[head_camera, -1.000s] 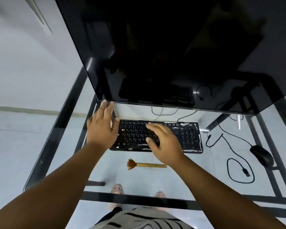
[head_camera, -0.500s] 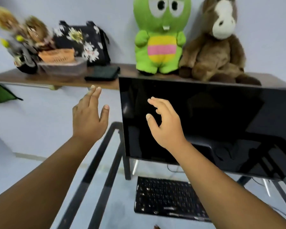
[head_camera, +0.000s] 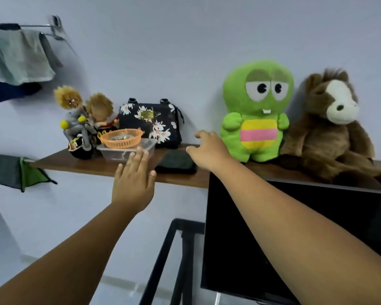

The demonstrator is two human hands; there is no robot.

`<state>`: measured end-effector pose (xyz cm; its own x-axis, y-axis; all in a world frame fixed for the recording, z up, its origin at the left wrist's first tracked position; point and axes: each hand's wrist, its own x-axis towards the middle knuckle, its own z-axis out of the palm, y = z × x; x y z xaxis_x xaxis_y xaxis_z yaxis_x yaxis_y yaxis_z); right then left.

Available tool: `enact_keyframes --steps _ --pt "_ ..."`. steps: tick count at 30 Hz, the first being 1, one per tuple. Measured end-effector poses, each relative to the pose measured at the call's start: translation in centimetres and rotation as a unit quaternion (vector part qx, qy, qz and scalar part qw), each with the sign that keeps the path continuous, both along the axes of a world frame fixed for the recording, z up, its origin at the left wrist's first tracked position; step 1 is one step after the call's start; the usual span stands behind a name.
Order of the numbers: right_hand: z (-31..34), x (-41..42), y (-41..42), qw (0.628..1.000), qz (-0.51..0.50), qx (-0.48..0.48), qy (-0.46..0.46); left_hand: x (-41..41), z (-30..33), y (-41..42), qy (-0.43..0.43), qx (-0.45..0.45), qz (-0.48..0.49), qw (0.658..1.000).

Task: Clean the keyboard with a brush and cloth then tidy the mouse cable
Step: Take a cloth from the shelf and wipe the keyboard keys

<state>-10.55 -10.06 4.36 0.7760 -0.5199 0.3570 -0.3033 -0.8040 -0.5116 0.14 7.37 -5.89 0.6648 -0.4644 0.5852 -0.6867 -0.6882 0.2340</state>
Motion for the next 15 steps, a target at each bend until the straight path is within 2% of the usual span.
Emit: enact_keyframes --steps 3,7,15 --pt "-0.4 3.3 -0.3 0.992 -0.019 -0.006 0.123 1.4 -1.0 -0.1 0.018 0.011 -0.006 1.0" --pt "-1.0 6.1 -0.3 0.973 -0.014 -0.046 0.224 2.2 -1.9 -0.2 0.027 0.014 -0.013 0.999" --pt "-0.3 8.9 0.1 0.948 -0.029 -0.117 0.294 3.6 -2.5 0.6 0.01 0.024 -0.018 0.999"
